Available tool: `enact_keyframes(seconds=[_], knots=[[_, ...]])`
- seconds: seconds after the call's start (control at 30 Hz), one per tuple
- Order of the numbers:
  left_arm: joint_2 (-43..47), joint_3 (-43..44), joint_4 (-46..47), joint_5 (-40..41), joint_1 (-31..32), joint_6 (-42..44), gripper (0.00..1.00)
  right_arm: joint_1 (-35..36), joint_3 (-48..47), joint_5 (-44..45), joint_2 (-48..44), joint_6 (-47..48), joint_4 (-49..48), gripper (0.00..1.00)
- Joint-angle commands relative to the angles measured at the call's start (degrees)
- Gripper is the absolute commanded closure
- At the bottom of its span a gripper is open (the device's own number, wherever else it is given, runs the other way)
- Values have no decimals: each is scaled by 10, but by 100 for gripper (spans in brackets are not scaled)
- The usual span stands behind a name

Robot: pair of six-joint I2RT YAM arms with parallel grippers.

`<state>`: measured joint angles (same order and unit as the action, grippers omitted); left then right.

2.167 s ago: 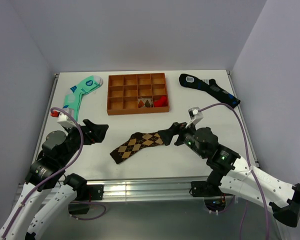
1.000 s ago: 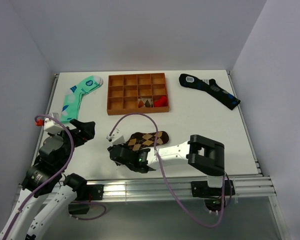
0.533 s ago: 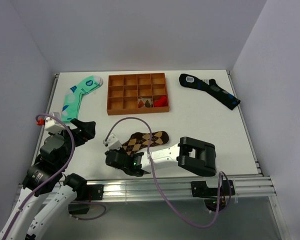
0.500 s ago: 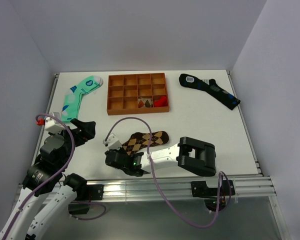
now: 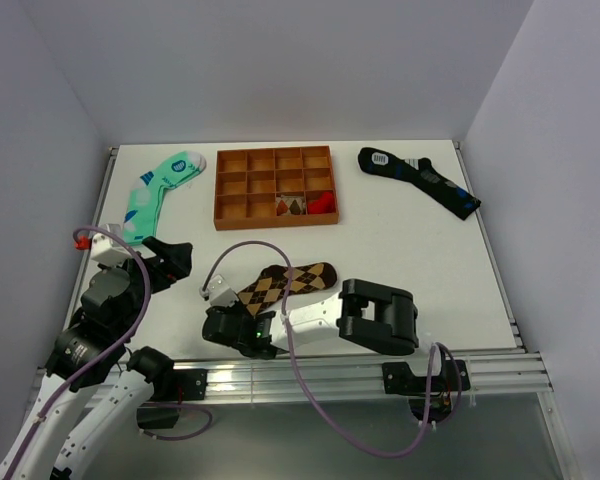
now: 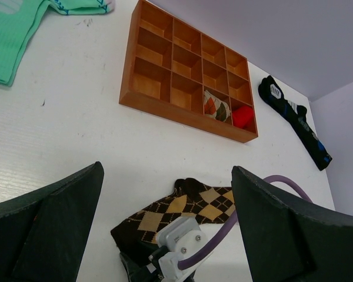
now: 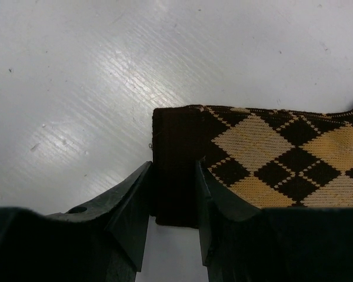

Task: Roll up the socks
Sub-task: Fold the sock at the center of the board.

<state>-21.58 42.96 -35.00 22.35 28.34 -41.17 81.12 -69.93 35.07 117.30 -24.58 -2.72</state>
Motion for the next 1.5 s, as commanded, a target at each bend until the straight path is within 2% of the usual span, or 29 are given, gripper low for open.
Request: enact_keyframes(seconds=[0.0, 0.17, 0.2, 0.3, 0.37, 0.5, 0.93, 1.1, 1.47], knots=[[-4, 13, 11, -6, 1, 6, 4, 8, -24, 32, 22, -6, 20, 60], [-4, 12, 12, -7, 2, 6, 4, 16, -28, 48, 41, -24, 37, 66], [-4, 12, 11, -7, 2, 6, 4, 16, -24, 49, 41, -29, 33, 70], [-4, 12, 13, -8, 2, 6, 4, 16, 1, 55, 34, -45, 12, 75], [-6, 12, 11, -6, 2, 6, 4, 17, 24, 61, 15, -55, 3, 82], [-6, 14, 6, 1, 2, 3, 4, 17, 82, 52, -46, -52, -53, 85], [-2, 14, 4, 11, 2, -1, 4, 16, 190, -23, -272, -51, -144, 87], [-5, 14, 2, 13, 2, -1, 5, 9, 196, -11, -306, -76, -120, 87], [-18, 14, 2, 12, 2, -1, 5, -56, 269, -18, -357, -202, -103, 87]])
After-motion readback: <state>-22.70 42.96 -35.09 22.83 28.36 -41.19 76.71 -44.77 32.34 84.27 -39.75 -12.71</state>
